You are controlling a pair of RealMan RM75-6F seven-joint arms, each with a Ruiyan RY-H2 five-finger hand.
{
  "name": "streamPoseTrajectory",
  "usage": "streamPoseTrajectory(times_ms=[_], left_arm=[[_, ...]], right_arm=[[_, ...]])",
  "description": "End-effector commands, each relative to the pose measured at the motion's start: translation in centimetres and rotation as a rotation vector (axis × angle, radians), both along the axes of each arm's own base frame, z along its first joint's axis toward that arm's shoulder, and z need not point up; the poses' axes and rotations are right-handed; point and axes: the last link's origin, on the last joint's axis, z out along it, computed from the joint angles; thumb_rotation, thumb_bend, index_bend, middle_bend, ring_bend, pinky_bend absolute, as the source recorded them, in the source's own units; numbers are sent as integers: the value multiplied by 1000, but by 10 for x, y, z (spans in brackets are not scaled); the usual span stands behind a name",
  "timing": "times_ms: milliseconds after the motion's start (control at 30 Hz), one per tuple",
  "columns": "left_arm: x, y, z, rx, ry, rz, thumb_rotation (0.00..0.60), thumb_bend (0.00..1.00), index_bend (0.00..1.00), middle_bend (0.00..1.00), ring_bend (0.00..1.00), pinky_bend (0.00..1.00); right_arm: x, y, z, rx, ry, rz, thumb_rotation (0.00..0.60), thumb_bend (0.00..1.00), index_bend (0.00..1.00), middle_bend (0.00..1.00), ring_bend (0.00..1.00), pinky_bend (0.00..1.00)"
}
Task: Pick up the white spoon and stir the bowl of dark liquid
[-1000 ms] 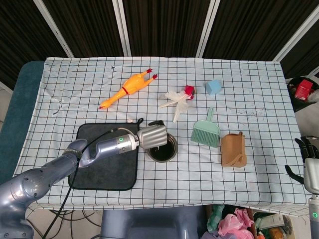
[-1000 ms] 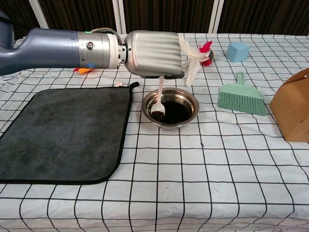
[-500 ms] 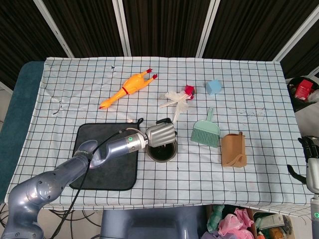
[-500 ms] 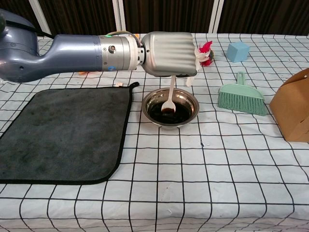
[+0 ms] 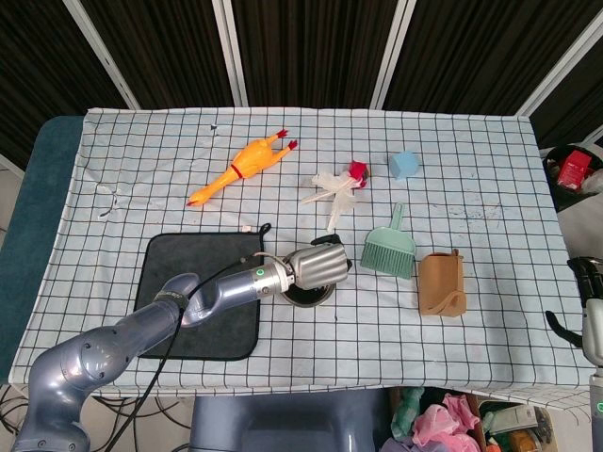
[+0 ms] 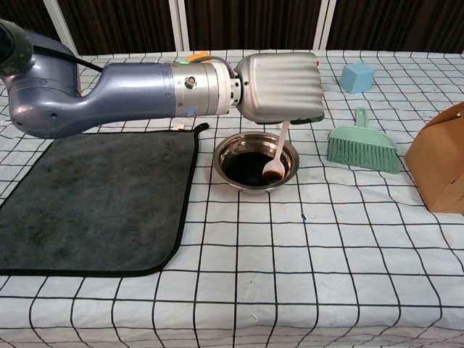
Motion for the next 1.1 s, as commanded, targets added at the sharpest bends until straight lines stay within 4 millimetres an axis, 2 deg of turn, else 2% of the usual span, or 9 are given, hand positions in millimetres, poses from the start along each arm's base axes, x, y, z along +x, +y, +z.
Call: streamPoseTrajectory(times_ms=[33, 400, 700, 900, 1100], left_arm=[[0, -2, 3, -10, -9, -4, 600, 446, 646, 918, 853, 838], [-17, -14, 20, -68, 18, -7, 600, 446, 651, 923, 855, 838], [-34, -4, 36, -25, 50, 43, 600, 447, 650, 922, 855, 838], [-40, 3, 36, 0, 76, 57, 600, 447, 649, 919, 855, 838], [-37, 11, 31, 28, 94, 63, 600, 447, 649, 919, 855, 838]], right_arm=[[0, 0, 0, 0, -1, 1, 600, 185, 148, 108, 193, 295], [3, 0, -3, 2, -4, 10, 600, 185, 148, 109, 193, 294], [2, 0, -3, 5, -5, 8, 600, 186, 148, 108, 192, 295], [2, 0, -3, -2, -8, 6, 600, 186, 148, 109, 192, 295], [2, 0, -3, -3, -10, 3, 600, 187, 148, 109, 192, 294]])
